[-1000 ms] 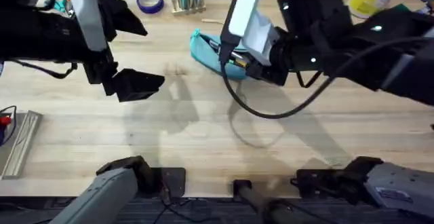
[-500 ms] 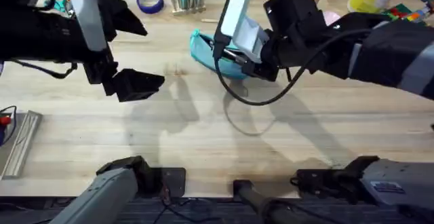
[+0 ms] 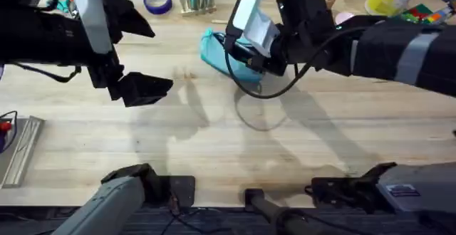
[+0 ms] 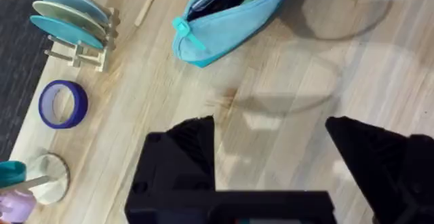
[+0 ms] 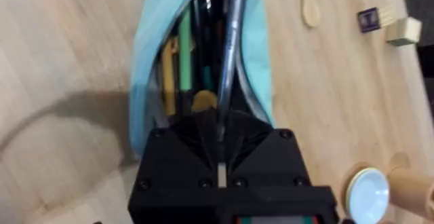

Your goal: Unzip the bag, pick up the pens from the table one at a time and place them inside, then zip the bag closed.

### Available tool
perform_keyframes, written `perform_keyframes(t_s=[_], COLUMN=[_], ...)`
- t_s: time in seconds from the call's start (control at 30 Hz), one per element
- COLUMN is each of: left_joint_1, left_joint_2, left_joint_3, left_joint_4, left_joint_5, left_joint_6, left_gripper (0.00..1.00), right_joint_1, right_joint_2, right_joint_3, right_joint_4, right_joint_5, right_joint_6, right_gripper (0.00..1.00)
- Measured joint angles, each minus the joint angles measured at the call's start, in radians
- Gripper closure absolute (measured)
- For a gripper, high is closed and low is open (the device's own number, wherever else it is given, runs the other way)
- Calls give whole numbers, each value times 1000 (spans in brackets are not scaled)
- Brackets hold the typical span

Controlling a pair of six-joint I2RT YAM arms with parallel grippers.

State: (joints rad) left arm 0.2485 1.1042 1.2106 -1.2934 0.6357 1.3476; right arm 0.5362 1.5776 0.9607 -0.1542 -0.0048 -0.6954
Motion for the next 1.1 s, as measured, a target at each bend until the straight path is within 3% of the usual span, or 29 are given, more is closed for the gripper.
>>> perform_keyframes(t_s=[0.53, 0.87, 1.1], left_joint_1=[0, 0, 0], left_joint_2=[0, 0, 0], left_joint_3=[0, 0, 0], left_joint_4=[0, 0, 0], left_joint_5=[0, 0, 0], left_joint_6=[0, 0, 0], left_gripper=[7, 8, 7], right_joint_1=[0, 35, 35], right_joint_2=[0, -21, -23], right_joint_3=[0, 0, 0], right_joint_4=[-12, -111, -103], right_joint_5=[-4, -4, -3], right_joint_6=[-6, -175, -170], right_gripper=[971, 970, 969])
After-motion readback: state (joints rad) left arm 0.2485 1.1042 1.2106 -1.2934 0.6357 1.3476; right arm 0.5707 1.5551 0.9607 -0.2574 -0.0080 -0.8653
